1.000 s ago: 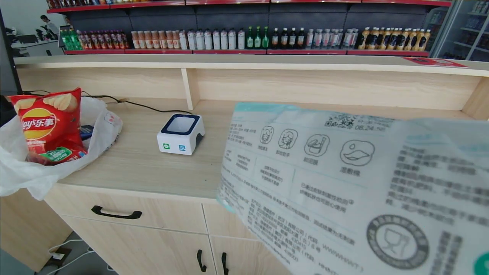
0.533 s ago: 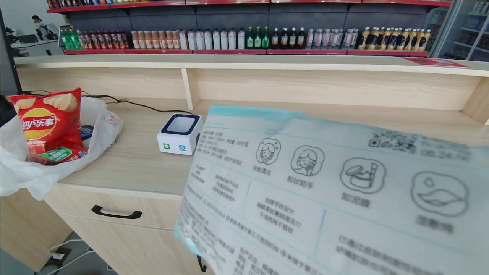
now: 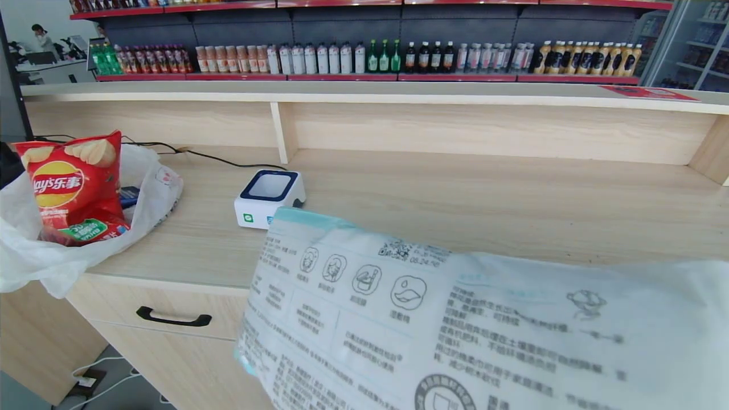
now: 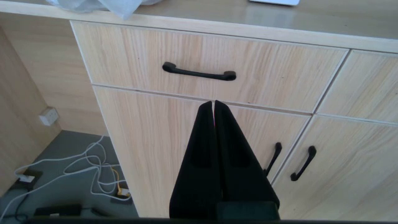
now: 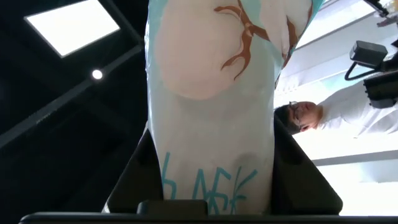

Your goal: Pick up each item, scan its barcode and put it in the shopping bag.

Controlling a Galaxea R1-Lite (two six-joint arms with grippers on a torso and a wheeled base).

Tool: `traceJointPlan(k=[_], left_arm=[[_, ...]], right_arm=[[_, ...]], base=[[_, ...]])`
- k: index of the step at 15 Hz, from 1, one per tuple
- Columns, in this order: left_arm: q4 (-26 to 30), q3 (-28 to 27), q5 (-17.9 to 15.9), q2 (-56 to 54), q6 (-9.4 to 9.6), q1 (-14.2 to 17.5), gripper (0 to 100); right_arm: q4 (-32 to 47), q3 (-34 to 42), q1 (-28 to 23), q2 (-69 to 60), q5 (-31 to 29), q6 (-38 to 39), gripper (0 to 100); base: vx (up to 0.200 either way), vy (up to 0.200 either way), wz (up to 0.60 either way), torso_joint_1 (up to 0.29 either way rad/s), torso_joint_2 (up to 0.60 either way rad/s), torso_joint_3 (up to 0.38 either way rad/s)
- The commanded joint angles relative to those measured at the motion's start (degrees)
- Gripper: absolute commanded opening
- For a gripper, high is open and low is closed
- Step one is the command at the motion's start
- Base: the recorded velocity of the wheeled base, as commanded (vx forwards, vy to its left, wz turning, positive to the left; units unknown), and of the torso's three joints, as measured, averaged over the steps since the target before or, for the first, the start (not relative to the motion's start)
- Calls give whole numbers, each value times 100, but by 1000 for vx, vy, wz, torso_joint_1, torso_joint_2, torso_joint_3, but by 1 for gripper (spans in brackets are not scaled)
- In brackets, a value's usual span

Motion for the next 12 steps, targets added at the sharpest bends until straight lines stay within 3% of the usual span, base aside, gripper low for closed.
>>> traceJointPlan(k=[1, 12], left_arm=[[-2, 0, 2, 0, 2, 1, 0], [-2, 0, 2, 0, 2, 1, 0]], right_arm=[[-6, -71, -133, 93, 8, 83, 0], [-6, 78, -362, -21, -44, 347, 0]], base=[[0, 0, 0, 0, 0, 0], [0, 0, 0, 0, 0, 0]])
